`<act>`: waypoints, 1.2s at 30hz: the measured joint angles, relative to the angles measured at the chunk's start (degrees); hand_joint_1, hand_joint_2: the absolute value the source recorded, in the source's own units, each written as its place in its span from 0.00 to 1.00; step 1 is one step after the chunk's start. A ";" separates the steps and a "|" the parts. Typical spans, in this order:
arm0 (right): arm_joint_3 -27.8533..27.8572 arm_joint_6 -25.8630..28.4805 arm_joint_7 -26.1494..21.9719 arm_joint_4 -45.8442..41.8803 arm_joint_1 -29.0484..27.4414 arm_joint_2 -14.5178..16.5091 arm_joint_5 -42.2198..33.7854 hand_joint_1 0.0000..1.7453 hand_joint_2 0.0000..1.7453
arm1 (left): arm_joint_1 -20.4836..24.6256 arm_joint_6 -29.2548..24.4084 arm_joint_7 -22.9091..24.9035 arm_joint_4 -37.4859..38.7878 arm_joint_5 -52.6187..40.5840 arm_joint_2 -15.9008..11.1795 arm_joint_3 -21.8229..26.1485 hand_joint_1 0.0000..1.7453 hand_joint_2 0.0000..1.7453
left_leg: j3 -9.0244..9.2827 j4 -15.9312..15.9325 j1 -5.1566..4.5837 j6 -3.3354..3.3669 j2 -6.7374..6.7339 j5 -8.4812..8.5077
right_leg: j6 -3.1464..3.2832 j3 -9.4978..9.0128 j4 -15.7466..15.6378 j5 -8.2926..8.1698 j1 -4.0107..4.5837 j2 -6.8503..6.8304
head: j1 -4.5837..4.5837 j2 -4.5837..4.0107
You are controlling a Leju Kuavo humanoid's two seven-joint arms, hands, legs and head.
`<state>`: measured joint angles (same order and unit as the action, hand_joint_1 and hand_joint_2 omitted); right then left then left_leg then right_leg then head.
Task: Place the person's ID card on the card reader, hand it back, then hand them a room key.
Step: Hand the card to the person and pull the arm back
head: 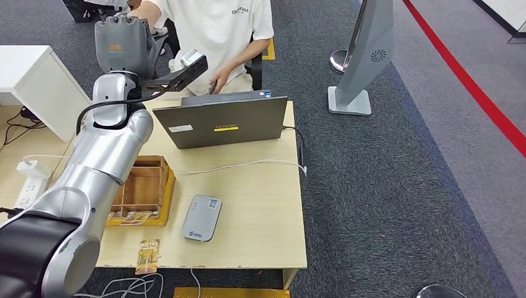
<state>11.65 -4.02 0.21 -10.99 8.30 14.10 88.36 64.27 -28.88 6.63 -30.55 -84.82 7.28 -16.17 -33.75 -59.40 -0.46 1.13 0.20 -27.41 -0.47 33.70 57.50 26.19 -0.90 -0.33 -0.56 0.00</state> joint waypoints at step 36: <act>0.28 3.43 2.05 0.22 -1.36 0.00 -2.07 0.00 0.00 | -38.60 -10.44 -22.14 -33.37 8.90 -10.38 -11.84 0.00 1.00 | 0.03 0.12 0.01 -0.01 -0.13 -0.08 | 0.04 0.09 -0.01 0.11 0.01 0.11 | -0.03 0.00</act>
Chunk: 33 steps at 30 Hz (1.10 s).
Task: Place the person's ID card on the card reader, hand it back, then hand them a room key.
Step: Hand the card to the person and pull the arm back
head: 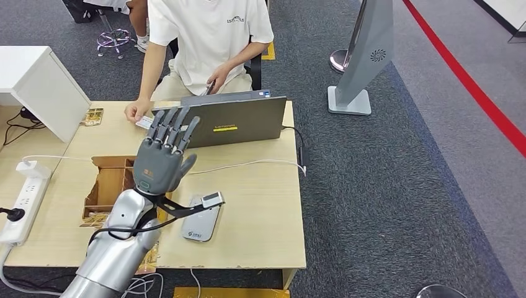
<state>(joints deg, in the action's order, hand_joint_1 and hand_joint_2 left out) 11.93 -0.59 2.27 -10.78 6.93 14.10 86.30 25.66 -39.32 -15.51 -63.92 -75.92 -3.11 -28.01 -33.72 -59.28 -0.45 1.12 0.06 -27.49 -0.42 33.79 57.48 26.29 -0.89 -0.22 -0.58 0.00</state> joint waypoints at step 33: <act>1.11 2.21 0.74 0.00 -0.43 -0.02 0.02 0.00 0.00 | -20.45 0.05 -4.29 -4.63 3.51 -8.96 -0.32 0.00 1.00 | -0.04 0.01 -0.01 0.00 -0.03 0.00 | 0.03 0.05 -0.01 0.02 -0.01 0.00 | 0.00 0.00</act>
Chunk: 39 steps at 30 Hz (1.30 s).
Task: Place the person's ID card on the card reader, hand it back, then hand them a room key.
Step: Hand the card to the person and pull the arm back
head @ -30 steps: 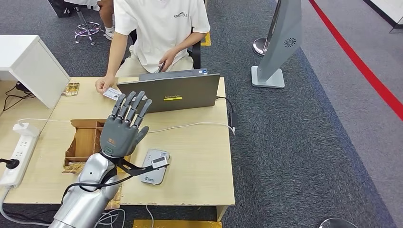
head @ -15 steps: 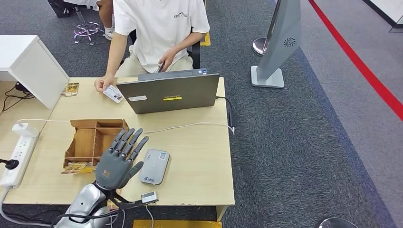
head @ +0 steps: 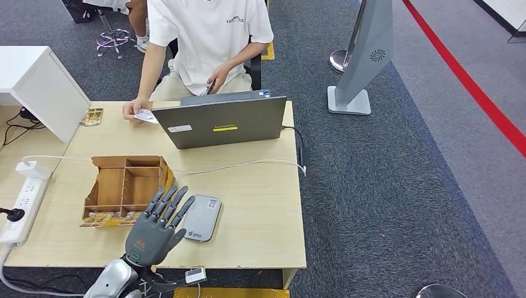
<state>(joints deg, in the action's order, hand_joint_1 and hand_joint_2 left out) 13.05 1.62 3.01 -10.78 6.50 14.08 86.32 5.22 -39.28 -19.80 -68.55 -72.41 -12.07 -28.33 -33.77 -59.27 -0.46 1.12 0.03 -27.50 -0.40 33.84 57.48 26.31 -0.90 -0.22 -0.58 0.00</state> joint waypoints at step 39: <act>1.31 0.49 0.77 0.00 -0.63 0.01 0.16 0.00 0.00 | -7.22 -0.35 4.31 -6.44 -2.13 8.61 12.54 0.00 1.00 | 0.00 0.00 0.00 0.00 0.00 0.00 | 0.01 0.00 -0.01 0.00 0.00 -0.01 | -0.01 0.00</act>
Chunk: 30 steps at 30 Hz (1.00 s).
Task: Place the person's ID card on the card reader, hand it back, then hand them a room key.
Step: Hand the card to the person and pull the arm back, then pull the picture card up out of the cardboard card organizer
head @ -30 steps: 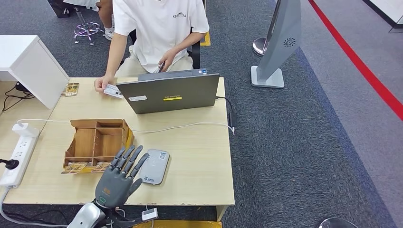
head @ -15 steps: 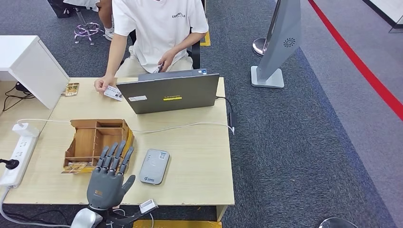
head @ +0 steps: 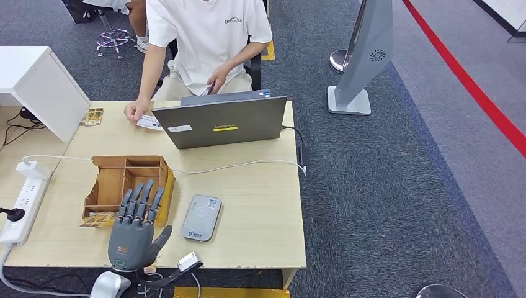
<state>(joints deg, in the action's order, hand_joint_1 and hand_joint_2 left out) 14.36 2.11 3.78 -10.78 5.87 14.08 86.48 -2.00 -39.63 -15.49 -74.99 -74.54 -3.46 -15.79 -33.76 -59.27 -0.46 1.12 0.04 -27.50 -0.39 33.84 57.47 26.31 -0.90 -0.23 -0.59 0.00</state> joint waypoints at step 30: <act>-0.09 -0.98 -0.03 0.00 0.06 0.02 1.57 0.00 0.00 | 2.53 0.00 1.46 10.25 2.15 1.01 3.52 0.00 1.00 | 0.01 0.00 0.00 0.00 0.00 0.00 | 0.00 0.00 0.00 0.00 0.00 0.00 | 0.01 0.00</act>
<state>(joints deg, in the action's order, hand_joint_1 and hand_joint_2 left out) 14.27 1.13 3.75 -10.78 5.93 14.10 88.05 0.53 -39.63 -14.03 -64.73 -72.39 -2.45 -12.27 -33.76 -59.27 -0.46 1.12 0.04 -27.50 -0.39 33.84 57.47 26.31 -0.89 -0.23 -0.58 0.00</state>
